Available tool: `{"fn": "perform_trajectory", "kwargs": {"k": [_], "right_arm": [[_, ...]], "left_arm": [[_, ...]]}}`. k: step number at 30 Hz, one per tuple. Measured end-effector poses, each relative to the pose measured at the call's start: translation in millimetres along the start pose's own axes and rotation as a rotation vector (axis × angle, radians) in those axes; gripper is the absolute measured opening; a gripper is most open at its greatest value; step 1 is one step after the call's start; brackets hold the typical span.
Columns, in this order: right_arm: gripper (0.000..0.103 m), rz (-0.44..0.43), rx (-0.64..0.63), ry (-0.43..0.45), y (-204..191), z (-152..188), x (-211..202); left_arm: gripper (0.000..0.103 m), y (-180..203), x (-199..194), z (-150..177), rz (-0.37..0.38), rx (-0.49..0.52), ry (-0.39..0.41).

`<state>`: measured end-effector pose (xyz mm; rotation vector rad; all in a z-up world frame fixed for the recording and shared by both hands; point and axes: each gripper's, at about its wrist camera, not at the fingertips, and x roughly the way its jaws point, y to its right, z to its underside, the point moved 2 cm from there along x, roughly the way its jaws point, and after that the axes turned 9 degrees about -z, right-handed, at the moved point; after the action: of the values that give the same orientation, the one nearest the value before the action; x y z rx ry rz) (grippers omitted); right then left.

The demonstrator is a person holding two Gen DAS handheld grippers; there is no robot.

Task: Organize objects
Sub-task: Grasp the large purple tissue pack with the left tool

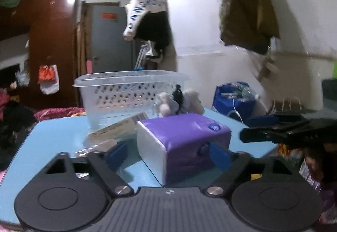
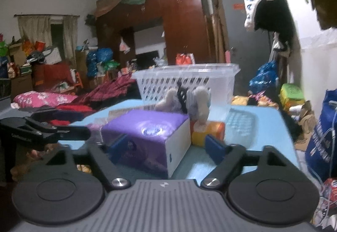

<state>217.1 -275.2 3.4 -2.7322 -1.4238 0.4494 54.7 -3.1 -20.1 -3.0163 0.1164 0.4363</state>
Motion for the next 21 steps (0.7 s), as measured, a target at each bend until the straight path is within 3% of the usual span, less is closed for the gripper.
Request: {"fn": "perform_trajectory", "kwargs": {"k": [2,5,12,15,21], "right_arm": [[0.064,-0.03,-0.003,-0.024,3,5,6],[0.061,-0.075,-0.002,-0.046,5,15,15],[0.061,-0.131,-0.011,-0.055,17,21,35],[0.058,-0.195,0.007,-0.038,20,22,34],[0.051,-0.176,-0.056,-0.027,11,24,27]], "left_arm": [[0.065,1,6,6,0.028,0.02,-0.007],[0.06,-1,13,14,0.061,0.032,-0.012],[0.059,-5,31,22,0.092,0.076,0.028],[0.061,-7,40,24,0.12,0.07,0.017],[0.054,-11,34,29,0.134,0.046,0.047]]}}
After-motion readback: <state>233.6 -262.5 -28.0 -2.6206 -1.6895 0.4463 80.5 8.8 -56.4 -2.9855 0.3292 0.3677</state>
